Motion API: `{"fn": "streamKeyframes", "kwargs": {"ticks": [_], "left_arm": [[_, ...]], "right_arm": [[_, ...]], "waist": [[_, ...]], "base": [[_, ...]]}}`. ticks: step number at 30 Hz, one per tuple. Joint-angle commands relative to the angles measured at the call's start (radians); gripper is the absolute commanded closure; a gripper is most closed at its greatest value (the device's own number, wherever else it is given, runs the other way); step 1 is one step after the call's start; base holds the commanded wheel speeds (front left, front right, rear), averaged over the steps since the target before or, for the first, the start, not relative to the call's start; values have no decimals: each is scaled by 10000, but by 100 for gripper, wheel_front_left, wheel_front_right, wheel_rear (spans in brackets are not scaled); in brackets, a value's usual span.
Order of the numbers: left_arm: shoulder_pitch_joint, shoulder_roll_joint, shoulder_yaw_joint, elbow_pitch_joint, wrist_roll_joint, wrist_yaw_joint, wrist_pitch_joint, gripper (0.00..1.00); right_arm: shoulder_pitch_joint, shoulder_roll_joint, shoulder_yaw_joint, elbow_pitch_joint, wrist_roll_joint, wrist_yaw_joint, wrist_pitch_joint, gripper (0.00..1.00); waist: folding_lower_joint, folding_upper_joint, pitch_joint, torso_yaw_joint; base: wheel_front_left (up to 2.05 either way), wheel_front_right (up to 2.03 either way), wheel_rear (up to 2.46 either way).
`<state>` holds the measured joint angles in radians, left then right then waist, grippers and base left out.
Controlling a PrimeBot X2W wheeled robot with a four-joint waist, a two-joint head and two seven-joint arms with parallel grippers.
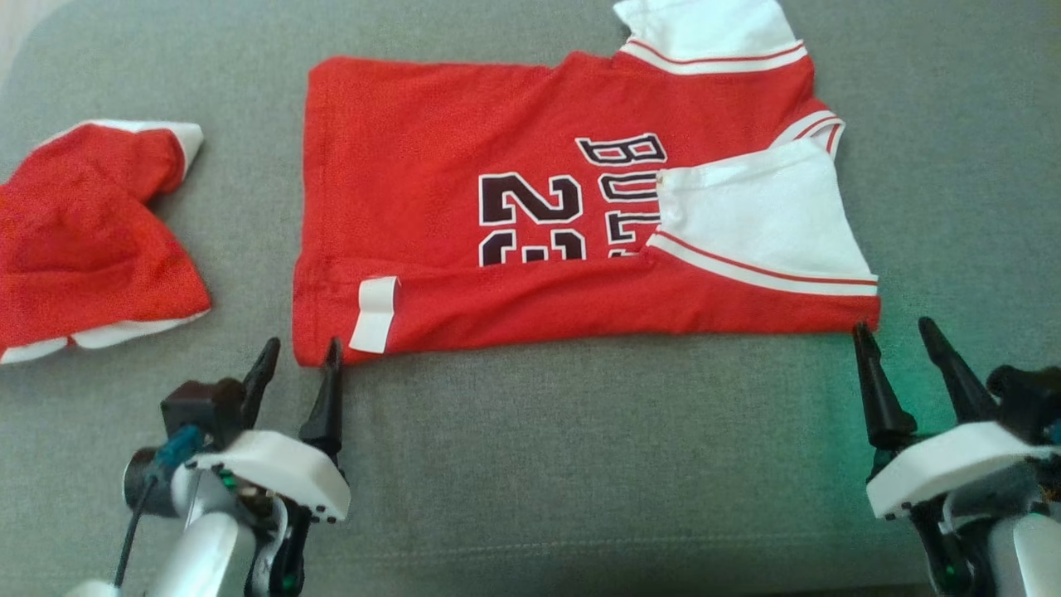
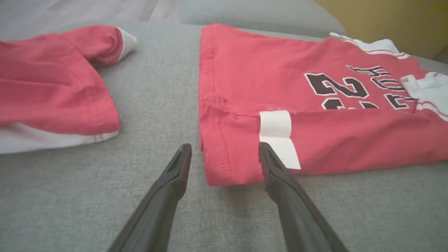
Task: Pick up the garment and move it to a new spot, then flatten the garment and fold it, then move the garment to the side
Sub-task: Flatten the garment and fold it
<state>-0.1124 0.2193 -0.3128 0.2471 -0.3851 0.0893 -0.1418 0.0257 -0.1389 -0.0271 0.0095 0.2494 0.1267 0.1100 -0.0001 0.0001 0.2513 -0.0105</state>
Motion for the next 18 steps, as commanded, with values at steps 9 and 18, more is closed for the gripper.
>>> {"fn": "streamKeyframes", "kwargs": {"ticks": [9, 18], "left_arm": [[-1305, 38, 284, 816, -602, -599, 451, 0], [-1829, 183, 62, 1252, -708, -913, 974, 100]], "right_arm": [[-1269, -316, -96, 674, 394, 40, 961, 0], [-1945, -239, -118, 1184, 799, 40, 1904, 100]], "waist": [[1, -1, 749, 170], [1, -1, 1012, 254]], "base": [[0, 0, 0], [0, 0, 0]]}}
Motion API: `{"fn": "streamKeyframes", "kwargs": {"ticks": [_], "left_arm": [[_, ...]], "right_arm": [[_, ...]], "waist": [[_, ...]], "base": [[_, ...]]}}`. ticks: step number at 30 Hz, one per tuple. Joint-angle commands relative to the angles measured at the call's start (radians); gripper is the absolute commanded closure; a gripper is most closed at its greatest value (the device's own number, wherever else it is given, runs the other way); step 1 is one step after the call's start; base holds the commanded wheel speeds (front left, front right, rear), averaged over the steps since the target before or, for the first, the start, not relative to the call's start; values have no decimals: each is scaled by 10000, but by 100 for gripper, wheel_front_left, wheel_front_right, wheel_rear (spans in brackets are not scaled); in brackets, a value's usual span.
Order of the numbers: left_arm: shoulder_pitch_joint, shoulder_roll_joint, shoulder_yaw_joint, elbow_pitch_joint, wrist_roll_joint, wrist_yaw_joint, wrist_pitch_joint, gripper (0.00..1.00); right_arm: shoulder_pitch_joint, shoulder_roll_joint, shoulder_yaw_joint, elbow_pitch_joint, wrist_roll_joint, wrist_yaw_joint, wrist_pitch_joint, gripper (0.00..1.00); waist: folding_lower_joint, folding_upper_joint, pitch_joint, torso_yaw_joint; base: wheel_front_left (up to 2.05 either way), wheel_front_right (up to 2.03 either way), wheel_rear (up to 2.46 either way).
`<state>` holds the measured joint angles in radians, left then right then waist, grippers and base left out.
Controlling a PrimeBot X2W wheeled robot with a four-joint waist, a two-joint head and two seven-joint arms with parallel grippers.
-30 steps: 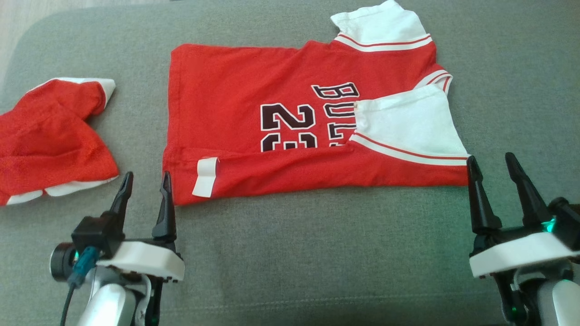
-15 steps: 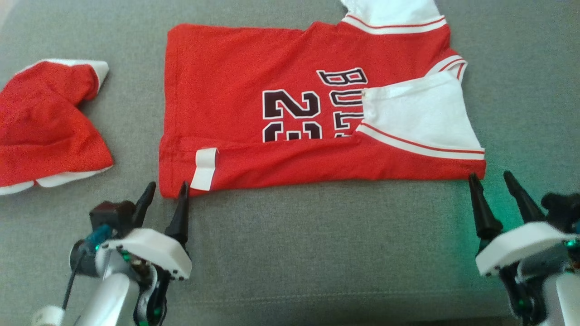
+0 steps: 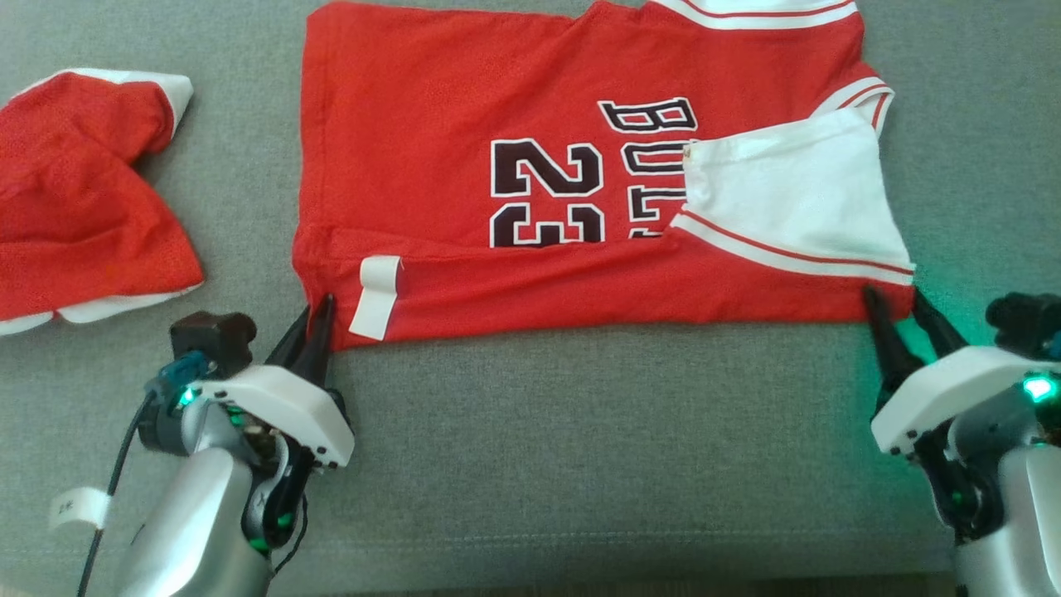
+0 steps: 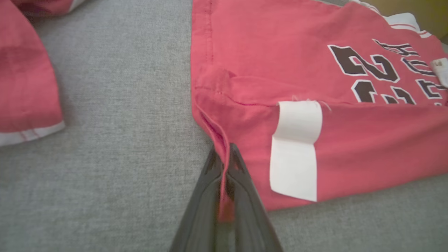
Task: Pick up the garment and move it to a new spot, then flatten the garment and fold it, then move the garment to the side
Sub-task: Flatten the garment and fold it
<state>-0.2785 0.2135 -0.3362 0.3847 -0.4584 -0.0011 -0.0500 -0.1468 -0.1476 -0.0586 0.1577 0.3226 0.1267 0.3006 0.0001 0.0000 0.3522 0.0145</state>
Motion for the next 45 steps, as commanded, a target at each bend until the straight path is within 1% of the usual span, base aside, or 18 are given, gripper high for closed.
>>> {"fn": "streamKeyframes", "kwargs": {"ticks": [1, 5, 9, 16, 25, 26, 27, 28, 29, 30, 32, 36, 39, 41, 45], "left_arm": [[-195, 269, 288, -170, 60, -6, -7, 100], [-133, 347, 296, -459, 139, 99, -177, 100], [135, 526, 307, -896, 253, 291, -196, 100], [1196, 857, 426, -1802, 153, 713, 254, 100], [2425, 931, 227, -2530, -26, 1082, 1042, 100], [2523, 897, 160, -2552, -126, 1034, 1199, 100], [2557, 889, 139, -2592, -146, 1034, 1225, 100], [2558, 919, 121, -2596, -48, 1108, 1194, 73], [2565, 904, 125, -2604, -1, 1187, 1148, 8], [2569, 890, 123, -2611, 33, 1242, 1106, 0], [2564, 841, 171, -2639, 92, 1366, 902, 0], [2397, 732, 422, -2861, 361, 1666, -139, 0], [2213, 646, 574, -3224, 642, 1948, -884, 0], [2084, 626, 656, -3458, 758, 2067, -1196, 0], [1766, 668, 712, -3781, 864, 2044, -1485, 0]], "right_arm": [[-242, -155, 195, -321, 121, 40, 2, 100], [-39, -106, 109, -575, 274, 40, -32, 100], [559, 13, -112, -1028, 393, 40, 34, 100], [1879, 268, -399, -1890, 414, 40, 421, 100], [2906, 538, -655, -2213, 431, 40, 669, 100], [2992, 574, -679, -2229, 459, 40, 712, 89], [3054, 604, -701, -2247, 480, 40, 727, 55], [3121, 629, -727, -2246, 477, 40, 751, 2], [3154, 655, -741, -2303, 490, 40, 708, 0], [3168, 681, -740, -2368, 501, 40, 658, 0], [3123, 702, -736, -2553, 398, 40, 423, 0], [2788, 716, -684, -3131, 45, 40, -426, 0], [2375, 583, -432, -3648, -387, 40, -1024, 0], [2083, 526, -260, -3901, -584, 40, -1225, 0], [1632, 421, -34, -4148, -726, 40, -1359, 0]], "waist": [[-1, 0, 16, 11], [-1, 0, -18, 67], [-1, 0, -162, 107], [-1, 0, -607, -59], [-1, 0, -1192, -137], [-1, 0, -1238, -130], [-1, 0, -1272, -121], [-1, 0, -1326, -104], [-1, 0, -1359, -97], [-1, 0, -1383, -100], [-1, 0, -1460, -123], [-1, 0, -1629, -163], [-1, 0, -1775, -180], [-1, 0, -1850, -201], [-1, 0, -1905, -182]], "base": [[0, 0, 0], [0, 0, 0], [0, 0, 0], [0, 0, 0], [0, 0, 0], [0, 0, 0], [0, 0, 0], [0, 0, 0], [0, 0, 0], [0, 0, 0], [0, 0, 0], [0, 0, 0], [0, 0, 0], [0, 0, 0], [0, 0, 0]]}}
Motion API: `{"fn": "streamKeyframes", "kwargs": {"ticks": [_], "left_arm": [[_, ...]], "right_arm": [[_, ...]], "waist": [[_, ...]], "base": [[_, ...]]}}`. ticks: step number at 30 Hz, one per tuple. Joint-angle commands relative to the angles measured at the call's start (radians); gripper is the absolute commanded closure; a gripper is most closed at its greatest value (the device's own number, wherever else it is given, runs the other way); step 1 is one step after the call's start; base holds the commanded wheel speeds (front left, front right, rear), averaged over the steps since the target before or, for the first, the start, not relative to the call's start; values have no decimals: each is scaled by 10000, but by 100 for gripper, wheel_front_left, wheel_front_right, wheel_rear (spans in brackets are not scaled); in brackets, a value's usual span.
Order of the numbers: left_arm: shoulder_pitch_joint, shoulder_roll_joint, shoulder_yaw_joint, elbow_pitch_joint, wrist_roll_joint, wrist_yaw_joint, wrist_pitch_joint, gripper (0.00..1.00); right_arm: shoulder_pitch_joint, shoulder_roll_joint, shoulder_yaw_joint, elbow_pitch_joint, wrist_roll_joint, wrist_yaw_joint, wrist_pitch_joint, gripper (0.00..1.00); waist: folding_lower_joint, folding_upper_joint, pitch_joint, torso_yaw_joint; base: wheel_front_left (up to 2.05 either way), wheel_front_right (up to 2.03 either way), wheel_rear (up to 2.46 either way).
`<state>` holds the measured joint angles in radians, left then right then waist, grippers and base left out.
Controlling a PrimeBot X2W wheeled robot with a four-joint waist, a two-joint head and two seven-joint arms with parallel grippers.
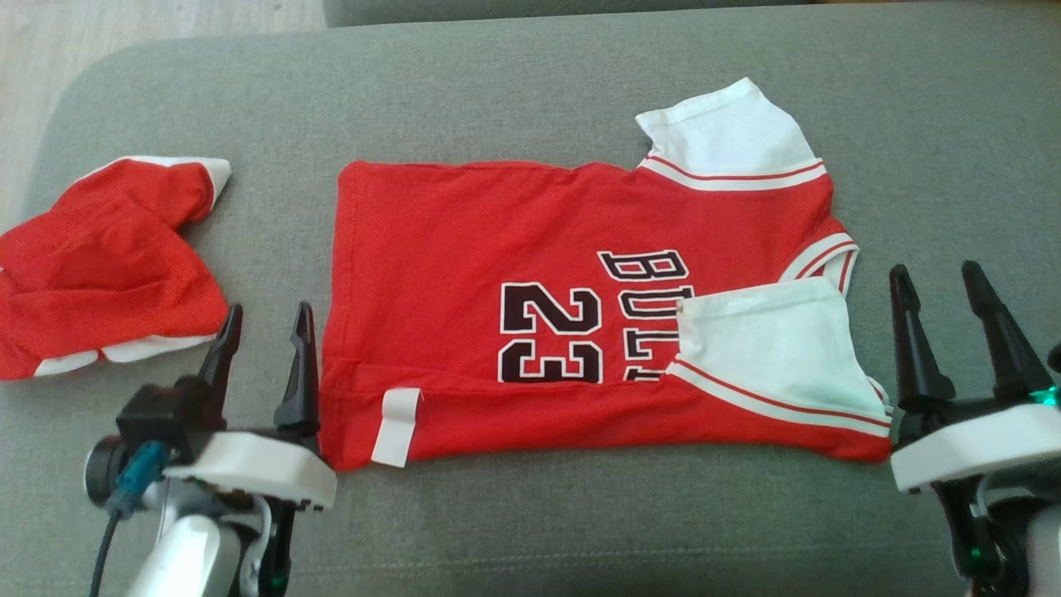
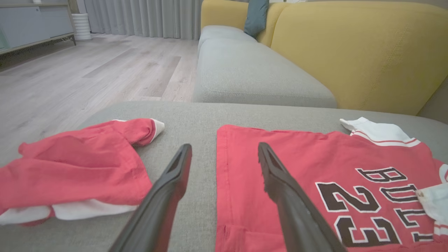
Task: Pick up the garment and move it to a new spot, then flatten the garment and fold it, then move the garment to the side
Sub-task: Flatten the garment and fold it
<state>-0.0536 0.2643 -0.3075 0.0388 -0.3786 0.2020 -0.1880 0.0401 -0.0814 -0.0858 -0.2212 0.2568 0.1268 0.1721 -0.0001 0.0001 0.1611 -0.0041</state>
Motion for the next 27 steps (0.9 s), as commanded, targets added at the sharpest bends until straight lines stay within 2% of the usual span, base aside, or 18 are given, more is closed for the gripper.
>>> {"fn": "streamKeyframes", "kwargs": {"ticks": [1, 10, 13, 15, 17, 20, 27], "left_arm": [[-533, 200, 402, -317, 105, 1, -90, 0], [-1051, 338, 382, -56, 162, -53, -38, 0], [-1578, 287, 307, 146, 79, -224, 92, 0], [-2552, 159, 199, 704, -120, -582, 340, 0], [-2941, 121, 187, 963, -206, -727, 412, 0], [-4202, -4, 167, 2066, -611, -1336, 696, 0], [-7028, -115, 93, 5770, -963, -2327, 1221, 0]], "right_arm": [[-319, -271, 283, -362, -102, 39, -79, 0], [-634, -254, 339, -404, -76, 39, -155, 0], [-709, -210, 361, -437, -45, 39, -148, 0], [-878, -166, 493, -482, -25, 39, -117, 0], [-961, -147, 553, -503, -14, 39, -115, 0], [-1251, -121, 751, -458, 20, 39, -167, 0], [-1727, -80, 1180, -224, 5, 39, -305, 0]], "waist": [[1, -1, 8, 4], [1, -1, 324, 72], [1, -1, 668, 83], [1, -1, 1151, 10], [1, -1, 1348, -53], [1, -1, 1842, -257], [1, -1, 2577, -681]], "base": [[0, 0, 0], [0, 0, 0], [0, 0, 0], [0, 0, 0], [0, 0, 0], [0, 0, 0], [0, 0, 0]]}}
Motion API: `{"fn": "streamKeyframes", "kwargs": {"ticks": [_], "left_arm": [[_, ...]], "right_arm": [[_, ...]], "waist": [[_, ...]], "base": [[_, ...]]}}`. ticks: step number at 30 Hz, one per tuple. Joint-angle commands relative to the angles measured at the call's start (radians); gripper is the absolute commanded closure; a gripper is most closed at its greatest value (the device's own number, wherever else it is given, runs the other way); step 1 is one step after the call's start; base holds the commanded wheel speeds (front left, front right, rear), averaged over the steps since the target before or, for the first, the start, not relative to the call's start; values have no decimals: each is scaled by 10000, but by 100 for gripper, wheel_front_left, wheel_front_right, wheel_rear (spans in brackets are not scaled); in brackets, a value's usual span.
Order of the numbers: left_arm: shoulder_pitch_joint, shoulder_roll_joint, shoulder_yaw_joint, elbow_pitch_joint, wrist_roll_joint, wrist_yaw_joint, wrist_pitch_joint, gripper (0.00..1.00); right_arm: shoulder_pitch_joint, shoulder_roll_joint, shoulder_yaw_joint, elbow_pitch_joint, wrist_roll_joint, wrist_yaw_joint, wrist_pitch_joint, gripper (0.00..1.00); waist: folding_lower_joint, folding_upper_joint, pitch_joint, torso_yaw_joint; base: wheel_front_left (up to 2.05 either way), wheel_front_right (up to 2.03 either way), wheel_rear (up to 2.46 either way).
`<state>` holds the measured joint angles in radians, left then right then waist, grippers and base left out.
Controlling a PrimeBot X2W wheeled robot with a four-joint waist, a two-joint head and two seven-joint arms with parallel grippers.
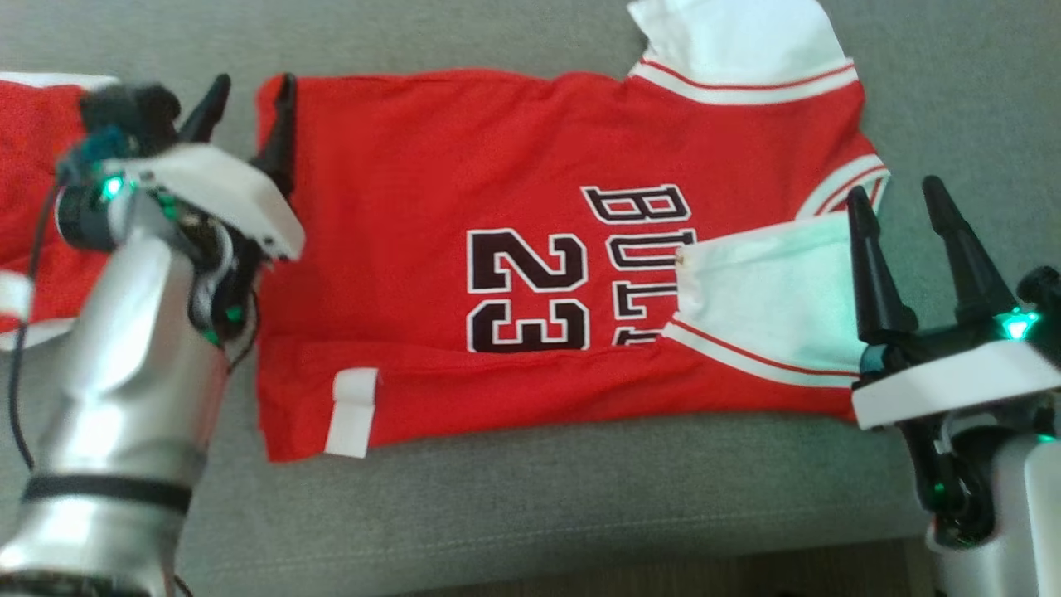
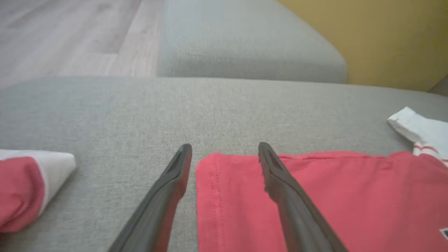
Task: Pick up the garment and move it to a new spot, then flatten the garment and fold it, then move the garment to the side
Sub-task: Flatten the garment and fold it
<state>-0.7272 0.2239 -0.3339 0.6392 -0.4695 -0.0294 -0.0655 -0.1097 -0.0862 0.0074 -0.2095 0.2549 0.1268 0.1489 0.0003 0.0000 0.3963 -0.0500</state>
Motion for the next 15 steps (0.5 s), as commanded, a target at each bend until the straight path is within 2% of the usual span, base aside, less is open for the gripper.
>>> {"fn": "streamKeyframes", "kwargs": {"ticks": [1, 7, 8, 9, 10, 11, 15], "left_arm": [[-591, 276, 356, 293, -116, -135, 79, 0], [-1798, 230, 305, 2697, -362, -554, 472, 0], [-1913, 225, 282, 2990, -397, -605, 553, 22], [-2009, 215, 236, 3248, -427, -668, 654, 57], [-2094, 208, 174, 3462, -442, -729, 736, 57], [-2171, 209, 97, 3652, -442, -780, 835, 100], [-2489, 280, -175, 3952, -287, -882, 500, 100]], "right_arm": [[-287, -24, 312, -286, 47, 39, -87, 0], [-415, 18, 443, -1, 117, 39, -205, 0], [-412, 23, 426, 43, 136, 39, -223, 0], [-412, 23, 399, 87, 151, 39, -238, 0], [-414, 25, 361, 119, 150, 39, -249, 0], [-419, 28, 311, 149, 153, 39, -248, 0], [-649, -88, 155, 357, 198, 39, -195, 0]], "waist": [[-3, 0, 286, -284], [-3, 0, 475, -480], [-3, 0, 487, -492], [-3, 0, 493, -502], [-3, 0, 495, -510], [-3, 0, 501, -517], [-3, 0, 550, -516]], "base": [[0, 0, 0], [0, 0, 0], [0, 0, 0], [0, 0, 0], [0, 0, 0], [0, 0, 0], [0, 0, 0]]}}
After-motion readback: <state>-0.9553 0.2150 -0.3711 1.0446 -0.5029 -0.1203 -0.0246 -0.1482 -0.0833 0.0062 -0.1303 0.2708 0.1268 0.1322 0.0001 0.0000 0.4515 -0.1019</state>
